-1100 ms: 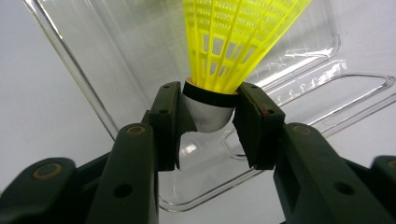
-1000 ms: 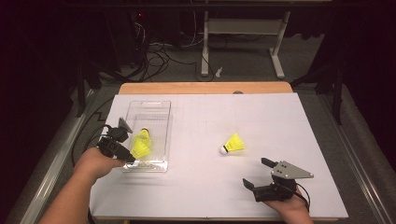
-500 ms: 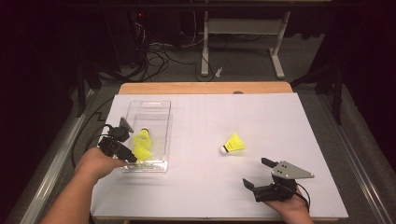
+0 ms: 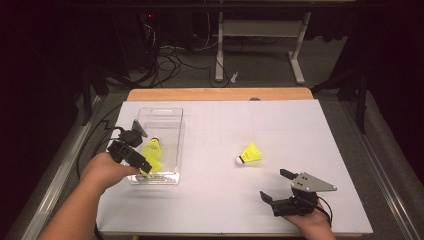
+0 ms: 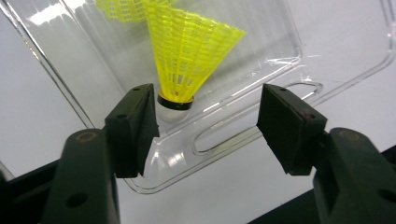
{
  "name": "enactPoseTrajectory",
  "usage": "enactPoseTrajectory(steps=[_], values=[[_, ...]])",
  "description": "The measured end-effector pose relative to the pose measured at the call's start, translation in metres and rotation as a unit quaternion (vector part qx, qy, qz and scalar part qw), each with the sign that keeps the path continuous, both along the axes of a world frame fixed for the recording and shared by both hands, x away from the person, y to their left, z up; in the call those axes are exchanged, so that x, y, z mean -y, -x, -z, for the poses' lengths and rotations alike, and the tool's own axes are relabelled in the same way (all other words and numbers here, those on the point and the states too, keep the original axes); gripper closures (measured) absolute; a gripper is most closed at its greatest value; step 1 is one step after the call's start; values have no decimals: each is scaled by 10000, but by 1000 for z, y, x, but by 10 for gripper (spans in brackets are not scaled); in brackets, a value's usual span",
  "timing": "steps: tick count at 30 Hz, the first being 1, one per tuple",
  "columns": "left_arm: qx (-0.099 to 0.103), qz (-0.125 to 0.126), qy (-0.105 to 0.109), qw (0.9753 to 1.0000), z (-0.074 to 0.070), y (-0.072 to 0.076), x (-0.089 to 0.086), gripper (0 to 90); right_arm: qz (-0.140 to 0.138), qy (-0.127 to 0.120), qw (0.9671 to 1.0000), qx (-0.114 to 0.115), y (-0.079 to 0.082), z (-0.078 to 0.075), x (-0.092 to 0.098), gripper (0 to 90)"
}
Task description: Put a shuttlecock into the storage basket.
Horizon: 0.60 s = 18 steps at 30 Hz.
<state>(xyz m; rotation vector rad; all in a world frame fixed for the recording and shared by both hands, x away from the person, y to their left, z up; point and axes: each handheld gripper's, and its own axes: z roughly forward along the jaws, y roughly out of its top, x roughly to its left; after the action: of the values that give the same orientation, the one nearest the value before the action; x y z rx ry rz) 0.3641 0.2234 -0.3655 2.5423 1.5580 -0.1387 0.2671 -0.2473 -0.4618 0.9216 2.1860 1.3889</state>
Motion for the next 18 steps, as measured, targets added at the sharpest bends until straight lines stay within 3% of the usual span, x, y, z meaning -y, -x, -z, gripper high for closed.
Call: enactPoseTrajectory(steps=[8,11,12,13,18], values=[[-70,96,150,9998,-7,2,5,342,8,-21,10000,-4,0,0,0,5],[50,369,221,9991,-7,1,7,310,7,-10,10000,-1,0,0,0,5],[48,344,207,9992,-8,2,9,298,6,-15,10000,2,0,0,0,5],[-76,211,213,9995,-9,5,11,282,7,-14,10000,2,0,0,0,6],[-109,254,335,9991,-12,6,15,232,15,-21,10000,11,0,0,1,5]])
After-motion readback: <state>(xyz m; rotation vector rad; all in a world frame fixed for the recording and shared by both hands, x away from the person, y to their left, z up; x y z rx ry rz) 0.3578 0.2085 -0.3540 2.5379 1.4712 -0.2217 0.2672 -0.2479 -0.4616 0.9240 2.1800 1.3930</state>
